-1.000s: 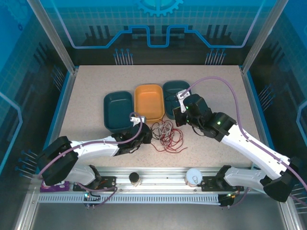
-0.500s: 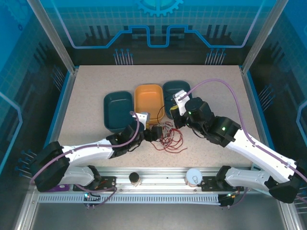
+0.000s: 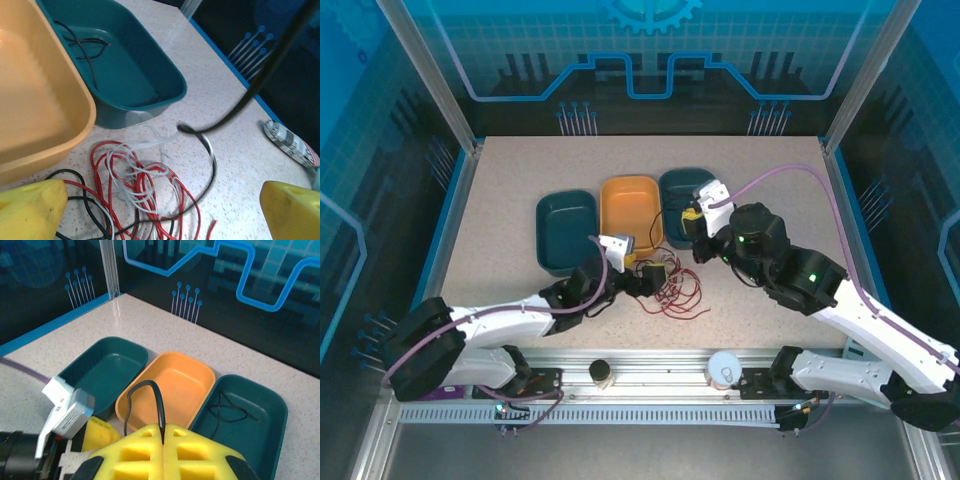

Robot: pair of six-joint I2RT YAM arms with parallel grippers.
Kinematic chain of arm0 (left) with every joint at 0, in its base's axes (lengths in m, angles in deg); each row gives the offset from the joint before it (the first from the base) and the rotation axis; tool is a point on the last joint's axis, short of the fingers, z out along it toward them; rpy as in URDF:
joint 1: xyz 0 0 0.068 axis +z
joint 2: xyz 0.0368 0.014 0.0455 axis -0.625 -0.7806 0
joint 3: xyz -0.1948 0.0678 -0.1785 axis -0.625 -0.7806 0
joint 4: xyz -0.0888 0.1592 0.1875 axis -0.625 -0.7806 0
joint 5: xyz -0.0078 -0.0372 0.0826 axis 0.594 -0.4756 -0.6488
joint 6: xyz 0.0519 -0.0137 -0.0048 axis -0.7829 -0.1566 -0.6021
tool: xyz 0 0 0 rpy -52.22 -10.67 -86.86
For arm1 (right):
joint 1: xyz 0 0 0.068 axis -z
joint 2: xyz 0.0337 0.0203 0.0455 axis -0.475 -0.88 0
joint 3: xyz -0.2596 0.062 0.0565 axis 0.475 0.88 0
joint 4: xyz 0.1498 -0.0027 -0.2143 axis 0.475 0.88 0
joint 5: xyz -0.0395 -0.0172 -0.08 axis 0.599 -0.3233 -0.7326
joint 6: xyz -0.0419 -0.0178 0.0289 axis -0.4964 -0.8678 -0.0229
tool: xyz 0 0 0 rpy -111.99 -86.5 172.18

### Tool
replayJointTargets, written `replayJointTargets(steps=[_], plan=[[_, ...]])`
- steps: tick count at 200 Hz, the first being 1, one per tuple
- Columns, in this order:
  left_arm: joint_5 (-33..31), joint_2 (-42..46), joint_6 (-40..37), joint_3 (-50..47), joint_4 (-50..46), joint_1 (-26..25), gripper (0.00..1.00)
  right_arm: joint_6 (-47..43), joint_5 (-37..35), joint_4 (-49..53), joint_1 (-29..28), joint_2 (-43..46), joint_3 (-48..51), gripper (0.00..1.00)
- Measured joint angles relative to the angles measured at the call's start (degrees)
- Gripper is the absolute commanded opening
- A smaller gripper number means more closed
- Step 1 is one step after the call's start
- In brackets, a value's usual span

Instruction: Untangle the cables

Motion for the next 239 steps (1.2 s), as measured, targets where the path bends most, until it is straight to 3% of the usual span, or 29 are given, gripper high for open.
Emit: replayJointTargets(steps=[80, 152, 205, 239], plan=[[1.3, 12.0, -6.1, -4.2, 3.5, 0.0, 0.99, -3.5, -0.2, -5.5, -0.7, 4.8, -0.2, 0.0], [0.4, 11.8, -7.0, -5.6, 3.3, 0.0, 0.99, -3.1, -2.3, -9.3, -0.7, 10.1, 2.1, 0.0], [0.0, 10.6, -7.0, -5.6, 3.3, 0.0, 0.99, -3.1, -9.0, -8.3, -0.7, 6.8, 1.8, 0.0], [-1.2, 10.7, -6.8, -5.6, 3.3, 0.0, 0.99, -4.3, -14.3, -6.4, 0.2, 0.0, -4.4, 0.0]])
